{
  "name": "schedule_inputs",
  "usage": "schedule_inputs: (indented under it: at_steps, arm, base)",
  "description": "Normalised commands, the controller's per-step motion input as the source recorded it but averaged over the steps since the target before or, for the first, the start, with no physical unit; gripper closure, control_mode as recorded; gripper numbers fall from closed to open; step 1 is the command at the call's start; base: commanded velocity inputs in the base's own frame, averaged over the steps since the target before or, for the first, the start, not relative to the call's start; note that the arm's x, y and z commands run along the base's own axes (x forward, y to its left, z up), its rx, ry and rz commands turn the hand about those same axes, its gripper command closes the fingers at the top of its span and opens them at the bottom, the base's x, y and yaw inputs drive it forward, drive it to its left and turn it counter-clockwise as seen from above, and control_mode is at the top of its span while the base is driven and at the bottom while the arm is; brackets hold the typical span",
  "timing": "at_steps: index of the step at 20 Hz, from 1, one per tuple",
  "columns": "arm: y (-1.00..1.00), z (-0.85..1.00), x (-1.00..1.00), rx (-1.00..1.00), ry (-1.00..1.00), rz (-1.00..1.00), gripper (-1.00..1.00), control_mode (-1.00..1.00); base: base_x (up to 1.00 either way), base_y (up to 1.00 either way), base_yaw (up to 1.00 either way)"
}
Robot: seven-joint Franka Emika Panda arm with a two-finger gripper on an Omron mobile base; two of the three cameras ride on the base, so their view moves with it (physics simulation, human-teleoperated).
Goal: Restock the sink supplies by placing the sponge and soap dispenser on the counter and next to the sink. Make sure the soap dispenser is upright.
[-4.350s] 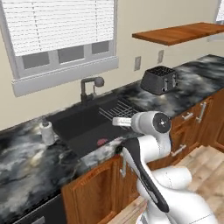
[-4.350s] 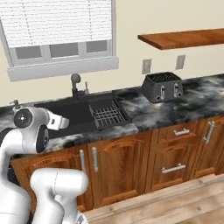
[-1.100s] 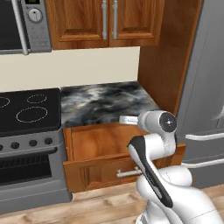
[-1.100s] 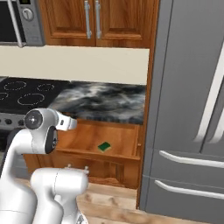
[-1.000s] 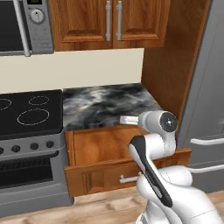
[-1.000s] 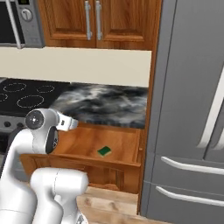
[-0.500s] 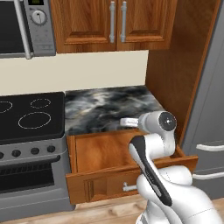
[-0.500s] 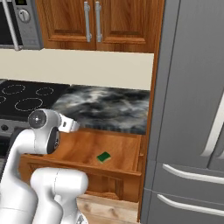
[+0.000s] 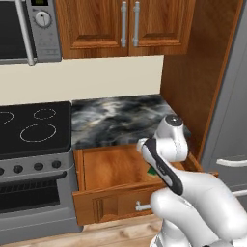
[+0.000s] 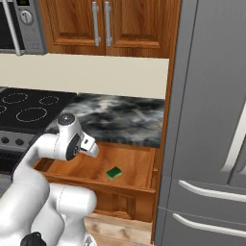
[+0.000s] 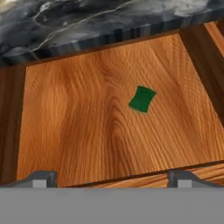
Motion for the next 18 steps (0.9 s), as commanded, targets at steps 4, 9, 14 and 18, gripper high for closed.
schedule_inputs:
  at_steps: [4, 9, 14, 18]
  arm:
    - [-0.37, -0.57, 0.00, 0.00, 0.06, 0.00, -1.00, -1.00]
    - [-0.30, -0.54, 0.02, 0.00, 0.06, -0.09, -1.00, -1.00]
    - [-0.28, -0.55, 0.06, 0.00, 0.23, -0.14, -1.00, -1.00]
    - [-0.21, -0.36, 0.10, 0.00, 0.15, -0.11, -1.00, -1.00]
  base:
    - [0.00, 0.00, 0.00]
    - [0.00, 0.00, 0.00]
    - [0.00, 0.00, 0.00]
    - [0.00, 0.00, 0.00]
